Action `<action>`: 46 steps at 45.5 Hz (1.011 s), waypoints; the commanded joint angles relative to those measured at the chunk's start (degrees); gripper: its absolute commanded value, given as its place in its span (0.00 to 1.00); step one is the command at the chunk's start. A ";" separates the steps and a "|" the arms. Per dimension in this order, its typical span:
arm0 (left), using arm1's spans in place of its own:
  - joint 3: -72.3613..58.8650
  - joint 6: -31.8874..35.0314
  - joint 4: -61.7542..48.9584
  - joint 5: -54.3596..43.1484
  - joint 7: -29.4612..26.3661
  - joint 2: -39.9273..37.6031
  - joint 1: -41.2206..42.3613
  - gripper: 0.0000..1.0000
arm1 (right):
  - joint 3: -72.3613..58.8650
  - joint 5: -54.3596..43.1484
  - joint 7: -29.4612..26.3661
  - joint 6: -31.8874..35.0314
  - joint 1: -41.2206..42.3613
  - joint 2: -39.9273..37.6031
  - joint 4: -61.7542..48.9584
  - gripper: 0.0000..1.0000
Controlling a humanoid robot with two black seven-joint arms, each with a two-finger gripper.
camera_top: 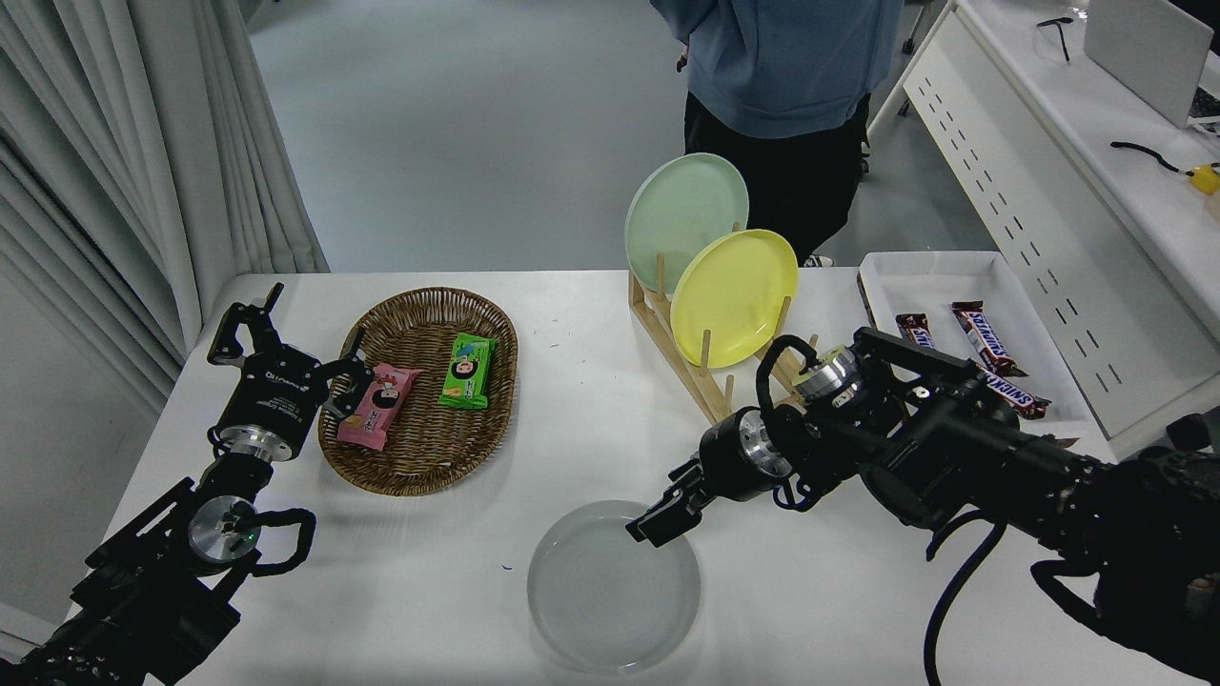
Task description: Place the plate on the table
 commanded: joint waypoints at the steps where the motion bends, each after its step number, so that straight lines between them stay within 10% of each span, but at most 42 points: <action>1: 0.08 0.00 0.03 0.00 0.00 0.00 0.00 1.00 | 3.58 -21.21 0.26 10.44 2.81 -3.30 5.62 0.99; 21: -0.01 0.00 0.03 0.00 0.00 0.00 0.00 1.00 | 13.43 -51.29 1.39 40.68 2.46 -5.76 9.40 0.99; 46: -0.01 0.00 -0.05 0.00 0.00 0.00 0.00 1.00 | 27.14 -57.79 35.06 44.90 1.76 -12.44 10.71 0.99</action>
